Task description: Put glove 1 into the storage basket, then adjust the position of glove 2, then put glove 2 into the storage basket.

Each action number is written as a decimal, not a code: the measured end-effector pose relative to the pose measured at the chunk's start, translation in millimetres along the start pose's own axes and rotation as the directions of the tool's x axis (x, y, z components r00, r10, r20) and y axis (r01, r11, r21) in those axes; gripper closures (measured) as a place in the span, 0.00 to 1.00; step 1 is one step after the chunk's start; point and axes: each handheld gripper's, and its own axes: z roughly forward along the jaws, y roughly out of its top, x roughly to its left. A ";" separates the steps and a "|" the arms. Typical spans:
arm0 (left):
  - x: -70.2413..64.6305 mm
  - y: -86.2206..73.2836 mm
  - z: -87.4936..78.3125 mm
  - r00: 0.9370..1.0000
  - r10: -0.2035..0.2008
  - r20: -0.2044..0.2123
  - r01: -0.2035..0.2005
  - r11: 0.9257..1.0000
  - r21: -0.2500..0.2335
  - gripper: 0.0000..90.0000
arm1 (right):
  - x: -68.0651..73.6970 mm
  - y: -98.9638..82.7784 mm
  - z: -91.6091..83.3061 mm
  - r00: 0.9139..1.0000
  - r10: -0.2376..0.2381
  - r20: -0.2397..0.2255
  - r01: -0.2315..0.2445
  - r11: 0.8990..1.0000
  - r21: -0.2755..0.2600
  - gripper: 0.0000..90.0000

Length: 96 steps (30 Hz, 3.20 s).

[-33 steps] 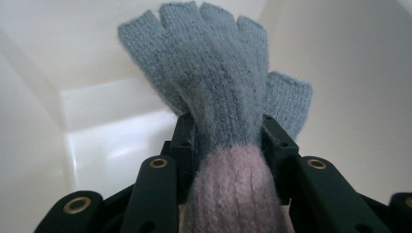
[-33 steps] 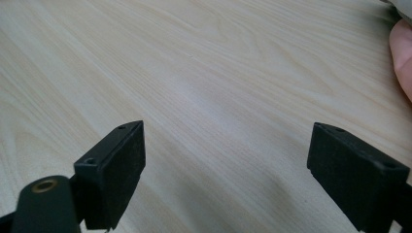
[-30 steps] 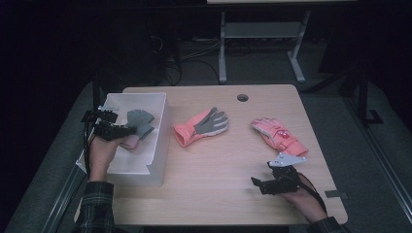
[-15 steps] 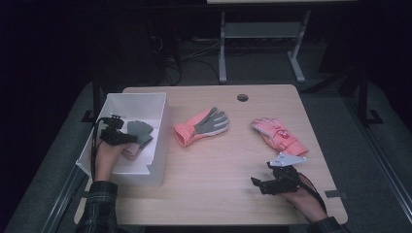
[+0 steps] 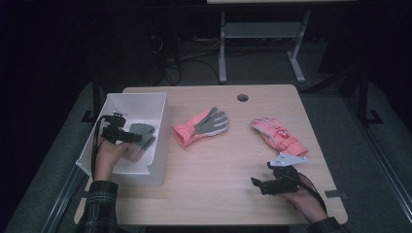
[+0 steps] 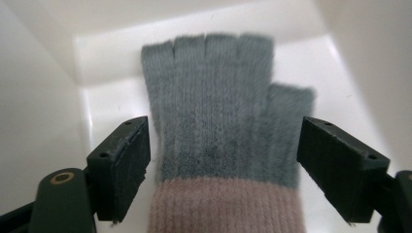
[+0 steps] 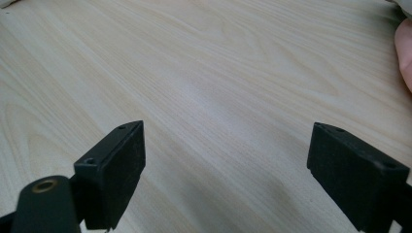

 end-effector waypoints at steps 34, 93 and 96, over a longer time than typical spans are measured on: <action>-98.4 35.3 -77.4 0.914 0.238 0.328 -0.155 0.953 -0.259 0.21 | 1.2 0.4 2.2 1.000 -0.003 -0.005 0.003 1.000 0.008 0.15; -190.3 90.8 92.9 0.952 0.267 0.149 -0.256 0.963 -0.090 1.00 | 0.3 -0.9 0.1 1.000 -0.006 -0.019 0.006 1.000 0.000 0.15; -191.2 89.4 94.3 0.949 0.269 0.167 -0.260 0.963 -0.075 1.00 | -0.3 -1.2 -0.1 1.000 -0.006 -0.019 0.006 1.000 0.001 0.15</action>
